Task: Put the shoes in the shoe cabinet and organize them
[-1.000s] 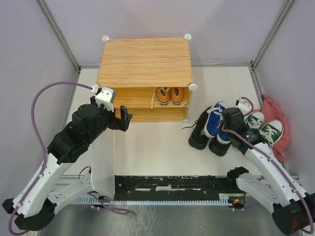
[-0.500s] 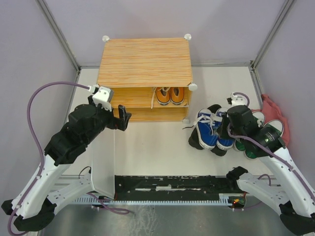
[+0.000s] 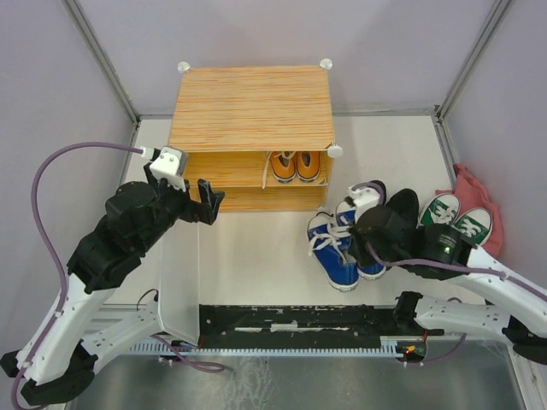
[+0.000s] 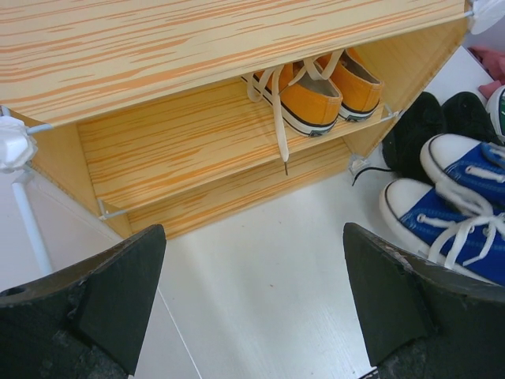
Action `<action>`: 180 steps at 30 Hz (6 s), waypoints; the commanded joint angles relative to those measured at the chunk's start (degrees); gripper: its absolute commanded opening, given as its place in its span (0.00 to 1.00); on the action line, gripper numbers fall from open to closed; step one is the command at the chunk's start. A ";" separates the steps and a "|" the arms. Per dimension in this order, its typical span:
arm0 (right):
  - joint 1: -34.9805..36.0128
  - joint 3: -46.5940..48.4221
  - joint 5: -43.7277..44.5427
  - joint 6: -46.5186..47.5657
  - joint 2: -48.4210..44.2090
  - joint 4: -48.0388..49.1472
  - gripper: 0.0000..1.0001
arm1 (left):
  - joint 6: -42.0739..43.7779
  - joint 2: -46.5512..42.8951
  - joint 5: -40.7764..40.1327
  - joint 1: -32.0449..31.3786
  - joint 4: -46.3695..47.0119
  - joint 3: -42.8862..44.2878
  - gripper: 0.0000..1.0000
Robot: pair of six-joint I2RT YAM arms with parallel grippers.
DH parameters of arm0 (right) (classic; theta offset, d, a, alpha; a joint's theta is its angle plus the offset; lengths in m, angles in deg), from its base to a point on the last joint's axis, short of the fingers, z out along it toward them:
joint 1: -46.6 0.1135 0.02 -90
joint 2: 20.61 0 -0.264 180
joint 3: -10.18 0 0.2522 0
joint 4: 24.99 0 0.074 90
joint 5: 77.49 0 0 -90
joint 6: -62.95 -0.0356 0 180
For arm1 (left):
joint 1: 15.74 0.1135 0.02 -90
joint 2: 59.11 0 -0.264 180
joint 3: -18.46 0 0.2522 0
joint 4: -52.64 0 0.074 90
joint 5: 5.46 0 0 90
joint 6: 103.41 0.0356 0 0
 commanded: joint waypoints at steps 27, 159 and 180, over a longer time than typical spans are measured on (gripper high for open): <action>20.98 -11.65 23.37 -0.65 35.25 54.47 0.68 | 0.76 -1.90 -2.21 0.12 0.35 -0.65 0.99; 1.79 43.71 21.10 2.80 60.41 50.10 0.57 | 1.36 -6.06 0.66 0.12 -0.57 0.75 0.99; 2.89 32.20 6.89 10.73 51.77 40.33 0.68 | 0.90 -6.04 -0.21 0.16 -1.05 0.96 0.99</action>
